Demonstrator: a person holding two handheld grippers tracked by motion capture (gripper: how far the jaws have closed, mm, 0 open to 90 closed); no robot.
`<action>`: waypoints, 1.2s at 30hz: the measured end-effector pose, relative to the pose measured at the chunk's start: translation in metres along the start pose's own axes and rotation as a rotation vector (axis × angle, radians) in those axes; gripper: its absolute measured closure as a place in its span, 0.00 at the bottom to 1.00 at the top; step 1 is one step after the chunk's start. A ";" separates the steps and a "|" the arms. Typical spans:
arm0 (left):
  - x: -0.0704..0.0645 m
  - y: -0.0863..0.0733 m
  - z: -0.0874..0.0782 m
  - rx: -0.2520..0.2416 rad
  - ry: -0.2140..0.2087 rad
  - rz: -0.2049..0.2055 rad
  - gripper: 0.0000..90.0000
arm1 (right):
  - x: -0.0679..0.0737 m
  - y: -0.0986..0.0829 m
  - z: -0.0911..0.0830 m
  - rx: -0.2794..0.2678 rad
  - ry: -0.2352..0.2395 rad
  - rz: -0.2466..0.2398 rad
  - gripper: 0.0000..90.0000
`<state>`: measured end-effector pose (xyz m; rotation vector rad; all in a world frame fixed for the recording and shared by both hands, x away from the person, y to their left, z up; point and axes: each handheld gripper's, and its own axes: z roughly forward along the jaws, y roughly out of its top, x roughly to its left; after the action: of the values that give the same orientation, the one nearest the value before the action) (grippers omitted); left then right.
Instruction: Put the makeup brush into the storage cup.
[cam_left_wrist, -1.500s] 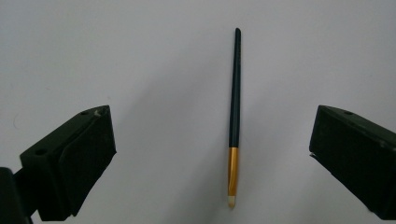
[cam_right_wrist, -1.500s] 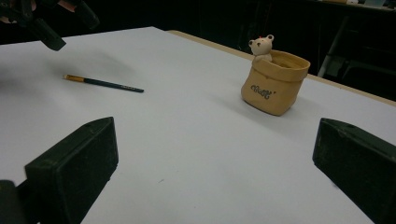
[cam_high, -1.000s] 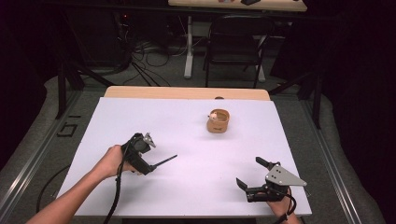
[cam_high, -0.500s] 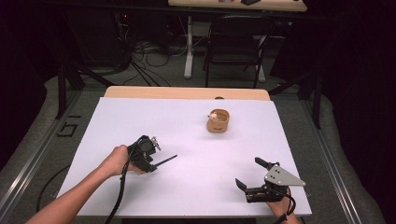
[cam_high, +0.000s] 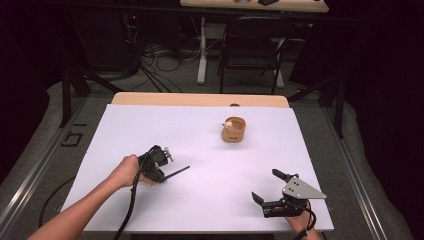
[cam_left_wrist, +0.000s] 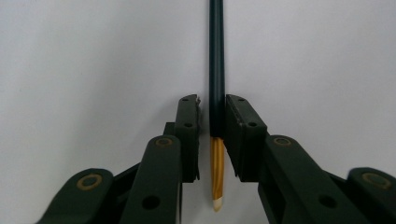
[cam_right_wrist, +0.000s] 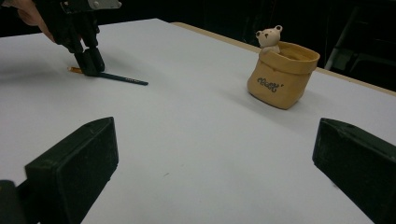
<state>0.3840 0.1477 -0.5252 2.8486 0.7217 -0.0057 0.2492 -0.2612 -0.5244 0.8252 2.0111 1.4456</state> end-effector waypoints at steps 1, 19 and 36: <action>0.000 0.000 0.000 -0.001 0.000 -0.001 0.85 | 0.000 0.000 0.000 0.000 0.000 0.002 0.00; -0.005 -0.002 0.001 -0.011 0.033 0.051 0.92 | 0.000 0.000 0.001 0.053 -0.017 -0.006 0.00; -0.008 -0.002 -0.012 -0.076 0.047 0.087 0.92 | -0.003 0.000 0.006 0.095 -0.011 -0.020 0.00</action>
<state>0.3749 0.1481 -0.5139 2.8131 0.5929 0.0997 0.2556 -0.2600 -0.5255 0.8485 2.0872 1.3409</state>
